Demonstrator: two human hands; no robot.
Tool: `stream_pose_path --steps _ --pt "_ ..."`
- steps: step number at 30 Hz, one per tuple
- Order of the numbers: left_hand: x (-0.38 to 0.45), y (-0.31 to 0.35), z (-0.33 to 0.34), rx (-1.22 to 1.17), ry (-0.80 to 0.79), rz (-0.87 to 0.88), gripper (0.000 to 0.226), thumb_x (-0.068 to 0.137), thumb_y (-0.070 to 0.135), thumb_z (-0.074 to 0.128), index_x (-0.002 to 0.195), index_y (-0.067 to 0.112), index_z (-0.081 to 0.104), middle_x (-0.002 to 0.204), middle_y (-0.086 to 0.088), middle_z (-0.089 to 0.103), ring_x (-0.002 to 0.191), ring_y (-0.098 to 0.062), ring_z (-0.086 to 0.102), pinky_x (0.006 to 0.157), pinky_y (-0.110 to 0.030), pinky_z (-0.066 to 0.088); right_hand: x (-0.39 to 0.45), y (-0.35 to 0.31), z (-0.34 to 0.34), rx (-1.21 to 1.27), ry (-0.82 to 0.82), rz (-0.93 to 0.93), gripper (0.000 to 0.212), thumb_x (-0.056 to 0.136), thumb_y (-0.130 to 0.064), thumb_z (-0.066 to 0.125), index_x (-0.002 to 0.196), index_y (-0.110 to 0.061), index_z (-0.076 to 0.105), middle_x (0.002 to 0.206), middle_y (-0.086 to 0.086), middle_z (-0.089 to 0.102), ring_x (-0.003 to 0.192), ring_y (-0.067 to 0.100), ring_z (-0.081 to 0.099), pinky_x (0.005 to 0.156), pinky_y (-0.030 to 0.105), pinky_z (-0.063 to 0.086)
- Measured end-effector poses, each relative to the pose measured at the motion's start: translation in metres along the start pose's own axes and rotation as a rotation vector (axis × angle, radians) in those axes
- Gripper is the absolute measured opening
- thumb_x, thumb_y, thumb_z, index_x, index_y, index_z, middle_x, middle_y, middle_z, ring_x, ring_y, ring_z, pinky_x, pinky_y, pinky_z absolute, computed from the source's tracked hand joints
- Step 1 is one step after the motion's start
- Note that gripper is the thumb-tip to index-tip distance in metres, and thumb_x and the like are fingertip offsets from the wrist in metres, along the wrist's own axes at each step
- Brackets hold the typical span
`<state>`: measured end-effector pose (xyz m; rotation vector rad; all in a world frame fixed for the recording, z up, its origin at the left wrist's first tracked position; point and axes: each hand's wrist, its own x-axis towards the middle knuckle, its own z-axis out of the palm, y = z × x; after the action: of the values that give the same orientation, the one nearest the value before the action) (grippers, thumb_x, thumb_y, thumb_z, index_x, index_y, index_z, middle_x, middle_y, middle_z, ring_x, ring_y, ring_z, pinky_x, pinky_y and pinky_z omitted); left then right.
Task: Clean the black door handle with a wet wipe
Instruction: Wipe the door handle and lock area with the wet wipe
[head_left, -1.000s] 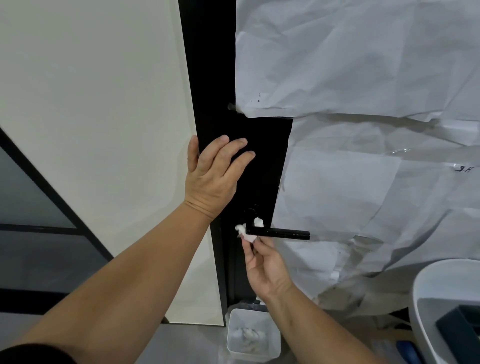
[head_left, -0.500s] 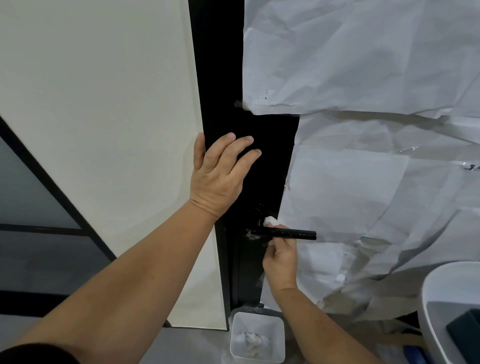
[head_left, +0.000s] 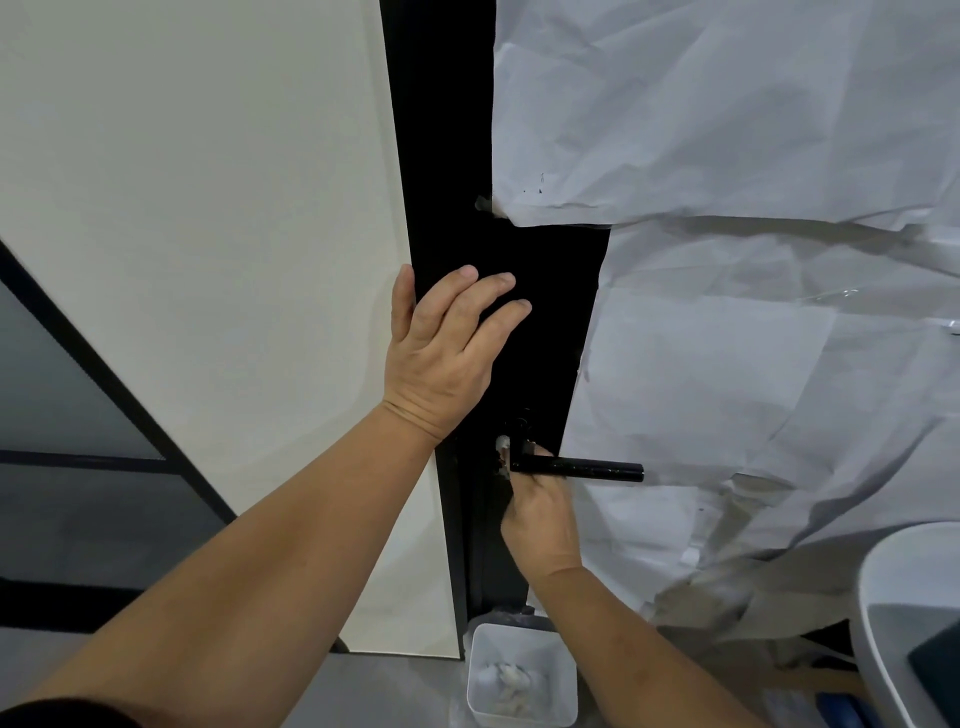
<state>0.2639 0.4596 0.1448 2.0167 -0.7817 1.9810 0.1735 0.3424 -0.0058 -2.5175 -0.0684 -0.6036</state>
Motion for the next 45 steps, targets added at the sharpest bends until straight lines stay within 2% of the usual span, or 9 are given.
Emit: stream_pose_path --steps 6,10,14,19,22,26,29,36,45 --pt "-0.001 0.001 0.002 0.007 0.004 0.008 0.025 0.093 0.009 0.066 0.107 0.030 0.066 0.120 0.009 0.059 0.121 -0.019 0.049 0.118 -0.047 0.019 0.002 -0.016 0.012 0.189 -0.122 0.072 0.070 0.073 0.011 0.047 0.138 -0.015 0.045 0.136 0.015 0.045 0.127 0.032 0.042 0.104 0.038 0.042" --pt "-0.001 -0.001 0.001 0.009 0.003 0.010 0.027 0.093 0.008 0.066 0.107 0.030 0.066 0.121 0.009 0.059 0.121 -0.019 0.048 0.118 -0.047 0.019 -0.007 -0.029 0.000 0.447 -0.035 0.252 0.062 0.080 0.014 0.044 0.128 -0.023 0.057 0.136 -0.013 0.038 0.126 0.001 0.039 0.107 0.010 0.026" --pt "0.002 -0.001 -0.004 -0.027 -0.017 0.013 0.029 0.093 0.006 0.064 0.110 0.029 0.063 0.124 0.007 0.055 0.122 -0.019 0.046 0.118 -0.048 0.018 -0.019 -0.049 -0.016 0.618 -0.024 0.258 0.059 0.082 0.017 0.041 0.116 -0.025 0.065 0.115 -0.021 0.046 0.110 -0.010 0.046 0.101 0.008 0.030" --pt "0.005 -0.006 -0.009 -0.056 -0.040 0.040 0.035 0.092 0.003 0.064 0.116 0.029 0.059 0.130 0.002 0.047 0.125 -0.021 0.042 0.118 -0.050 0.019 -0.031 -0.061 -0.042 0.477 0.057 0.057 0.045 0.079 0.006 0.044 0.114 -0.013 0.066 0.106 -0.015 0.051 0.103 -0.004 0.051 0.093 0.014 0.042" --pt "0.010 -0.011 -0.010 -0.054 -0.029 0.043 0.045 0.087 0.000 0.070 0.118 0.030 0.057 0.133 0.000 0.043 0.135 -0.018 0.031 0.118 -0.050 0.018 -0.015 -0.064 -0.060 0.346 0.130 -0.042 0.036 0.080 0.000 0.049 0.112 -0.007 0.065 0.107 -0.001 0.055 0.100 0.012 0.056 0.089 0.021 0.047" --pt "0.013 -0.011 -0.011 -0.059 -0.053 0.002 0.054 0.084 -0.004 0.071 0.123 0.029 0.053 0.140 -0.005 0.036 0.150 -0.014 0.008 0.120 -0.049 0.012 0.026 -0.050 -0.073 -0.030 -0.009 -0.043 0.032 0.081 -0.002 0.055 0.109 -0.007 0.066 0.102 0.003 0.055 0.090 0.019 0.054 0.080 0.029 0.052" --pt "0.011 -0.012 -0.011 -0.049 -0.072 -0.006 0.060 0.081 -0.006 0.073 0.125 0.028 0.052 0.142 -0.005 0.033 0.150 -0.015 0.007 0.121 -0.048 0.012 0.043 -0.048 -0.077 -0.141 -0.096 -0.088 0.032 0.075 0.004 0.059 0.105 -0.005 0.068 0.098 0.005 0.056 0.085 0.021 0.052 0.074 0.033 0.053" --pt "0.007 -0.012 -0.009 -0.015 -0.096 -0.005 0.058 0.086 0.000 0.071 0.132 0.026 0.047 0.161 0.000 0.015 0.151 -0.017 0.006 0.121 -0.047 0.014 0.037 -0.043 -0.082 -0.158 -0.145 -0.154 0.049 0.066 0.012 0.058 0.110 -0.007 0.068 0.094 0.007 0.057 0.080 0.023 0.054 0.067 0.023 0.041" --pt "0.008 -0.016 -0.015 -0.113 -0.132 -0.013 0.030 0.104 0.021 0.045 0.134 0.019 0.042 0.162 0.005 0.010 0.151 -0.016 0.007 0.122 -0.046 0.008 0.037 -0.033 -0.076 -0.089 -0.133 -0.123 0.042 0.072 0.010 0.059 0.109 -0.009 0.069 0.097 0.006 0.055 0.084 0.023 0.058 0.074 0.018 0.047"
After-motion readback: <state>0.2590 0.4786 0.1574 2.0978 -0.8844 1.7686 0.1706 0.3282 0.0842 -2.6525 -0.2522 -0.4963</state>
